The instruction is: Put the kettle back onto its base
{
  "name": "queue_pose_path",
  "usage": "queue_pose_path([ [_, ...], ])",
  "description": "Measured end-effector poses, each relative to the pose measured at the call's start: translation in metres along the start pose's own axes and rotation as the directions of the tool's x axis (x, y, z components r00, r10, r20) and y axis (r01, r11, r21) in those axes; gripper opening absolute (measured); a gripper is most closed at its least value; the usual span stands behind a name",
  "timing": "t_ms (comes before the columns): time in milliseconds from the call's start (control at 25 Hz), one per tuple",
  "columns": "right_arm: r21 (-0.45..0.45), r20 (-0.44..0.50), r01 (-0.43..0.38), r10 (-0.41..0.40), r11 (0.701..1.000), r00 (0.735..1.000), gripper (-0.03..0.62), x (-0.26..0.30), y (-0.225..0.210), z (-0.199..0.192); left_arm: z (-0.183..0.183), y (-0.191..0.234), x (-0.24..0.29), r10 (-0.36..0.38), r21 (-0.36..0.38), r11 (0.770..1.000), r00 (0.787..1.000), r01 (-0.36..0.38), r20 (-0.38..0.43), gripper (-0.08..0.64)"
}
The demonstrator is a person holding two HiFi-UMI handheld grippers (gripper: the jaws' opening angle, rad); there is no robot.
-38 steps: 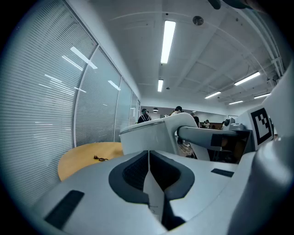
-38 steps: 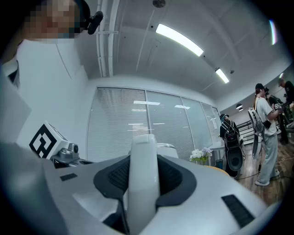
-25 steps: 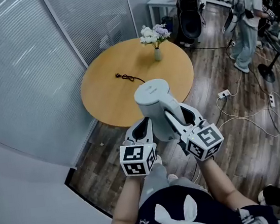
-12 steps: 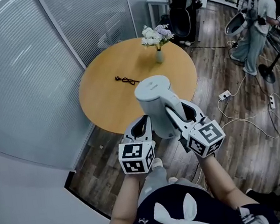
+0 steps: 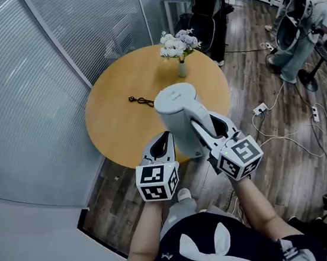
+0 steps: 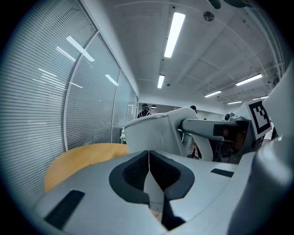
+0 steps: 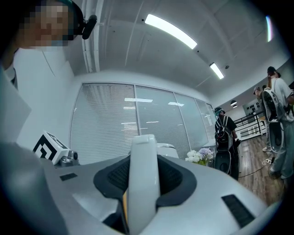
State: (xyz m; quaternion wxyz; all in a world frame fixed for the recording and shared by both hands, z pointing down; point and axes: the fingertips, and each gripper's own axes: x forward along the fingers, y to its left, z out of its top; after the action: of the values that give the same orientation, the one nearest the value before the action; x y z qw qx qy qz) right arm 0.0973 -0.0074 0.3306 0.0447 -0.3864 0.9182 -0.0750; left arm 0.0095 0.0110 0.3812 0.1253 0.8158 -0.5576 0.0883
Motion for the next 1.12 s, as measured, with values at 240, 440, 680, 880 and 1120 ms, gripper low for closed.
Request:
queue_pose_path([
  [240,0.006,-0.007,0.037,-0.037,0.999,0.999,0.149,0.046,-0.025,0.001,0.009,0.033,0.039,-0.034,-0.005,0.999,0.999,0.034,-0.015,0.028],
  [440,0.002,0.0,0.062,-0.062,0.998,0.998,0.149,0.073,-0.035,0.003,0.014,0.057,0.056,-0.052,-0.005,0.999,0.999,0.052,-0.017,0.028],
  [680,-0.008,0.03,0.085,-0.085,0.996,0.996,0.149,0.075,-0.037,-0.002,0.005,0.064,0.057,-0.08,0.004,0.997,0.997,0.08,0.003,0.028],
  [880,-0.004,0.048,0.12,-0.119,0.993,0.992,0.149,0.103,-0.048,0.008,0.012,0.093,0.074,-0.094,0.001,0.996,0.996,0.094,-0.003,0.028],
  [1120,-0.011,0.071,0.13,-0.128,0.991,0.989,0.149,0.113,-0.052,0.022,0.012,0.104,0.071,-0.083,-0.014,0.996,0.997,0.083,-0.006,0.028],
])
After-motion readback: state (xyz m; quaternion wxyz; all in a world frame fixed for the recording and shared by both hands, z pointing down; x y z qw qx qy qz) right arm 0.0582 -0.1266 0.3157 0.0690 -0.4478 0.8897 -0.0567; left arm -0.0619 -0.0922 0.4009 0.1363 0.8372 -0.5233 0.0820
